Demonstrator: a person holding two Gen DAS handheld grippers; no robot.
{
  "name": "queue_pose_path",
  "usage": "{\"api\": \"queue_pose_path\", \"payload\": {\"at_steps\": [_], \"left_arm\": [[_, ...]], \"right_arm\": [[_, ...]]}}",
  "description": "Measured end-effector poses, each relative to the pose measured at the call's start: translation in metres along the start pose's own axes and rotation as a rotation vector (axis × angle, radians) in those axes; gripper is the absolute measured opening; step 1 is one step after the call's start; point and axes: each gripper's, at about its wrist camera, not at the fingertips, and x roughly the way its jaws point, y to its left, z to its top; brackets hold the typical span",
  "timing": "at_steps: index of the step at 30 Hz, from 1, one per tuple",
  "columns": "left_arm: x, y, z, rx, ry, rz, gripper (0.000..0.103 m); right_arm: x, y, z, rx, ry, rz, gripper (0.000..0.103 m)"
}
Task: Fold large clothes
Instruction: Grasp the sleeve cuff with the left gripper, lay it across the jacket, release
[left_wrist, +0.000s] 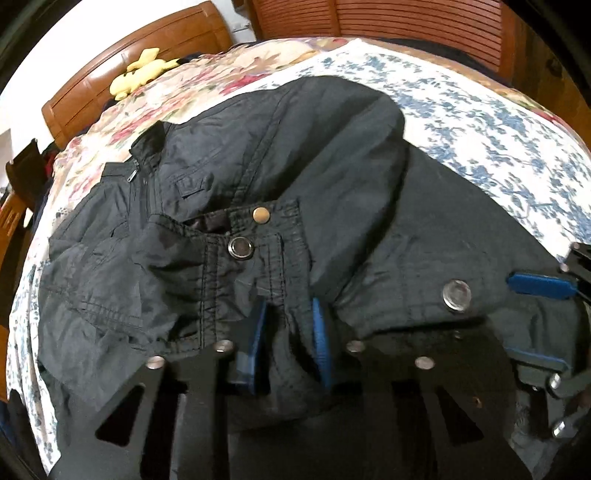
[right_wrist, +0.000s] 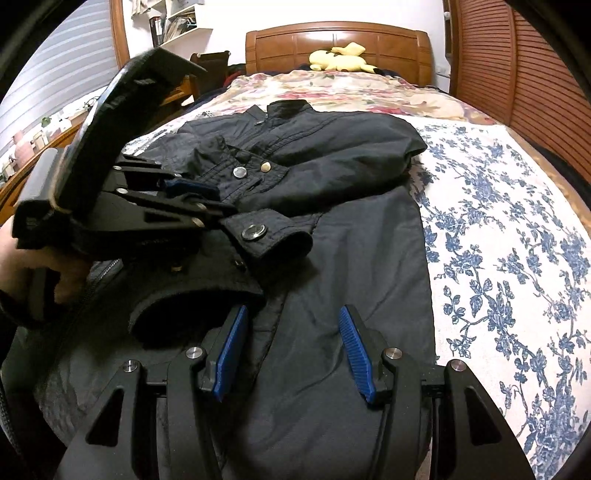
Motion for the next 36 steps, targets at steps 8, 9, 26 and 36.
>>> {"api": "queue_pose_path", "payload": {"at_steps": [8,9,26,36], "left_arm": [[-0.063,0.042,-0.001,-0.056,-0.154,0.085,0.003],[-0.068,0.047,-0.002,-0.058,-0.165,0.101,0.003],[-0.18,0.136,-0.067,-0.267,-0.405,0.194,0.003],[-0.158,0.116,-0.13,-0.262,-0.268,0.139,0.003]], "right_arm": [[0.001,-0.001,0.001,0.01,0.001,-0.001,0.053],[0.001,-0.001,0.001,0.01,0.001,-0.002,0.053],[0.002,0.001,0.002,0.012,0.0,-0.016,0.053],[0.002,0.002,0.002,0.006,-0.004,-0.03,0.053]]}}
